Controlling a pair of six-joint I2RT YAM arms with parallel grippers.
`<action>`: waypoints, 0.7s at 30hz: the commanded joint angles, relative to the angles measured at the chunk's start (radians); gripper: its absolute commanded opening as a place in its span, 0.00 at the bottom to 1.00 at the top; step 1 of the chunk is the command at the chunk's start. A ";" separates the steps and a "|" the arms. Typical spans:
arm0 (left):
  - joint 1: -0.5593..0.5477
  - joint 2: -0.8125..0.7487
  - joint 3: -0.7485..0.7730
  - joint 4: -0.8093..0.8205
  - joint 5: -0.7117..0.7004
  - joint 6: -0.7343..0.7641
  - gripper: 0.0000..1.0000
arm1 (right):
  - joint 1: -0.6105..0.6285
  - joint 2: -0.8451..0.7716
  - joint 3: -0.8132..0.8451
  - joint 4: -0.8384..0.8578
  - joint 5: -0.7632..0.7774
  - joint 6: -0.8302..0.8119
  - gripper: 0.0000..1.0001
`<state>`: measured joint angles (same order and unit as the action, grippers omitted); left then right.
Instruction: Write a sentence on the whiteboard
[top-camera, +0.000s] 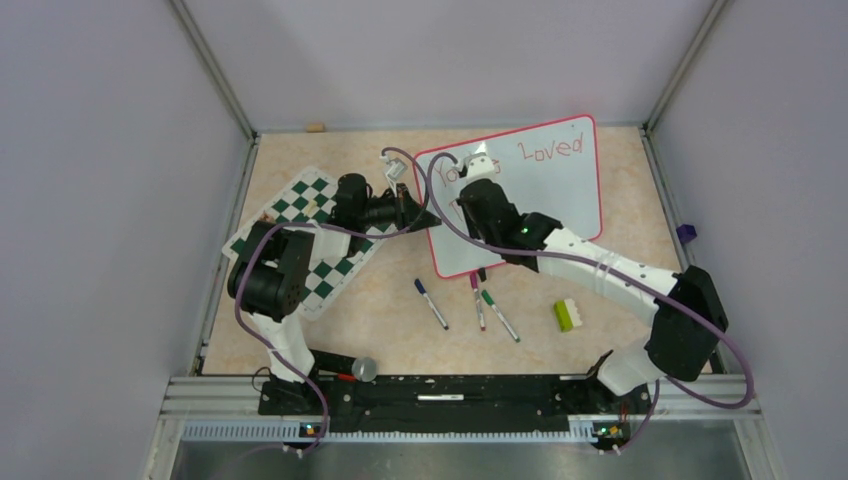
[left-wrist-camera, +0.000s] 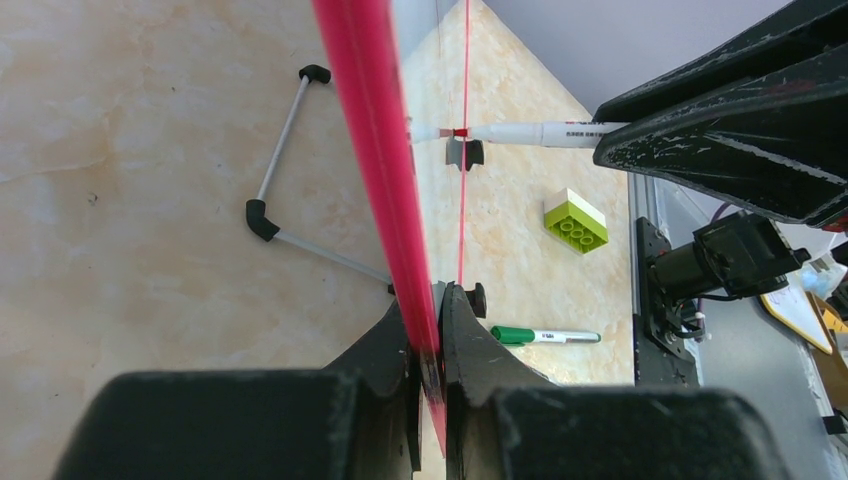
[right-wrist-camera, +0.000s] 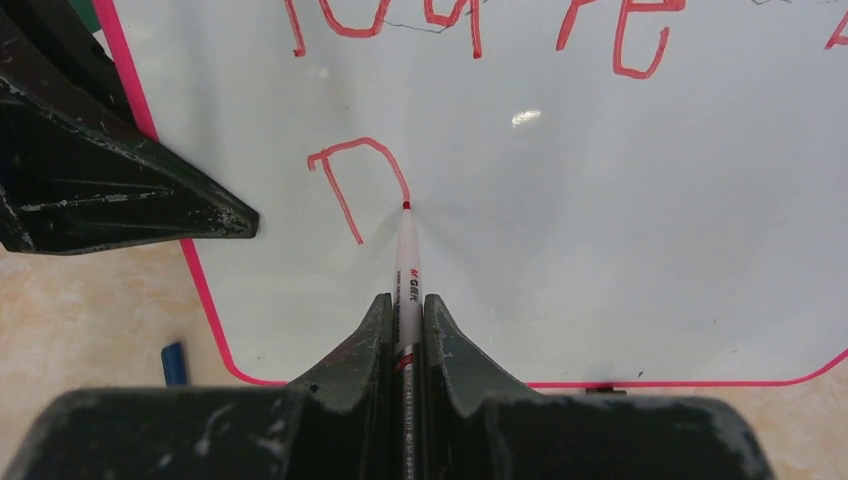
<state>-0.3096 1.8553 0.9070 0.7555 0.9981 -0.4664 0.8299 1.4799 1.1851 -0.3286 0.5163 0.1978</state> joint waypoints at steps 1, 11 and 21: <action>-0.016 0.032 -0.036 -0.018 -0.040 0.187 0.00 | -0.012 -0.036 -0.020 -0.006 -0.058 0.008 0.00; -0.016 0.033 -0.034 -0.018 -0.040 0.188 0.00 | -0.012 -0.046 -0.017 0.007 -0.170 0.012 0.00; -0.015 0.033 -0.034 -0.018 -0.042 0.189 0.00 | -0.091 -0.159 -0.043 0.011 -0.198 0.026 0.00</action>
<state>-0.3096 1.8553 0.9070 0.7570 1.0012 -0.4664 0.7872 1.3930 1.1477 -0.3454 0.3298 0.2111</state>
